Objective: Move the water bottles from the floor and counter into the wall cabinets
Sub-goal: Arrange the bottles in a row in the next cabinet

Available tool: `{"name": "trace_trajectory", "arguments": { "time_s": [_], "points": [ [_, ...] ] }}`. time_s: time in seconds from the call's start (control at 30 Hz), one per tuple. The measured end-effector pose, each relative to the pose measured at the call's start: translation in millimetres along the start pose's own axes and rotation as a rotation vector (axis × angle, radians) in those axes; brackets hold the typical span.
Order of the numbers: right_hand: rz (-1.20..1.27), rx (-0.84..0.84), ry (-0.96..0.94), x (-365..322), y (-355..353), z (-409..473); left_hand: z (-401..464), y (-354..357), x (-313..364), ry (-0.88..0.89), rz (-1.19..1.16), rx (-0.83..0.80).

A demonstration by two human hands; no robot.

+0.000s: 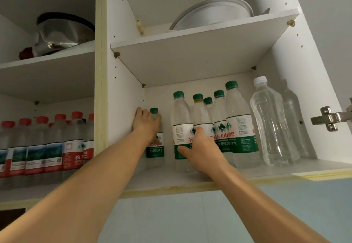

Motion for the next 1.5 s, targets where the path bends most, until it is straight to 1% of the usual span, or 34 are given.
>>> {"name": "trace_trajectory", "arguments": {
  "time_s": [0.1, 0.17, 0.27, 0.33, 0.37, 0.43, 0.5, 0.57, 0.6, 0.63, 0.67, 0.7, 0.77, 0.9, 1.13, 1.33, 1.5],
  "points": [
    [0.024, -0.012, 0.012, 1.0, 0.1, 1.4, -11.8, -21.1, 1.0, 0.030, 0.028, -0.007],
    [0.042, -0.023, 0.018, 1.2, 0.0, 2.5, -24.3, -44.0, -5.2, 0.071, 0.035, 0.056],
    [0.059, -0.026, 0.014, 3.3, -4.0, 3.8, -53.7, -76.8, -27.5, 0.079, 0.055, 0.237],
    [0.055, -0.018, 0.006, 14.8, -8.8, 6.2, -75.3, -86.1, -39.7, 0.075, 0.034, 0.397],
    [0.049, -0.022, 0.005, 21.1, -11.0, 6.4, -85.5, -85.1, -44.7, 0.100, -0.011, 0.501],
    [0.037, -0.043, 0.019, 31.4, -10.6, 7.7, -106.3, -77.1, -52.3, 0.207, -0.161, 0.682],
    [-0.009, -0.079, 0.021, 31.5, -8.7, 14.4, -126.7, -69.2, -55.0, 0.300, -0.382, 0.798],
    [-0.024, -0.147, 0.032, 29.4, -4.5, 25.2, -133.1, -58.5, -48.4, 0.345, -0.537, 0.814],
    [-0.015, -0.192, 0.033, 23.4, 0.9, 27.6, -133.8, -53.2, -49.7, 0.326, -0.581, 0.819],
    [-0.073, -0.195, 0.055, -17.8, 34.7, 39.9, -133.0, -16.8, -87.0, 0.295, -0.728, 0.841],
    [-0.101, -0.181, 0.092, -43.7, 55.7, 48.8, -133.3, 4.8, -110.4, 0.260, -0.771, 0.868],
    [-0.087, -0.173, 0.117, -42.9, 55.9, 53.5, -132.0, 7.4, -104.5, 0.271, -0.788, 0.853],
    [-0.113, -0.233, 0.166, -39.3, 57.8, 63.2, -131.8, 2.3, -94.3, 0.300, -0.840, 0.869],
    [-0.153, -0.282, 0.224, -35.0, 59.7, 80.5, -135.5, -5.2, -89.9, 0.338, -0.836, 0.900],
    [-0.169, -0.285, 0.266, -32.5, 77.1, 104.7, -136.1, -10.4, -84.6, 0.350, -0.813, 0.900],
    [-0.184, -0.300, 0.252, -23.8, 89.7, 122.1, -135.2, -10.3, -84.5, 0.353, -0.832, 0.934],
    [-0.232, -0.268, 0.227, -18.5, 99.5, 130.7, -133.4, -8.8, -84.2, 0.360, -0.845, 0.950]
  ]
}}
Point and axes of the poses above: each hand's wrist, its own z-axis towards the middle knuckle, its own y-axis out of the palm, x = y × z, the point moved 1 cm from there along z, towards the middle knuckle, and after that the axes turned 12 degrees about -z, right-handed, at the moved point
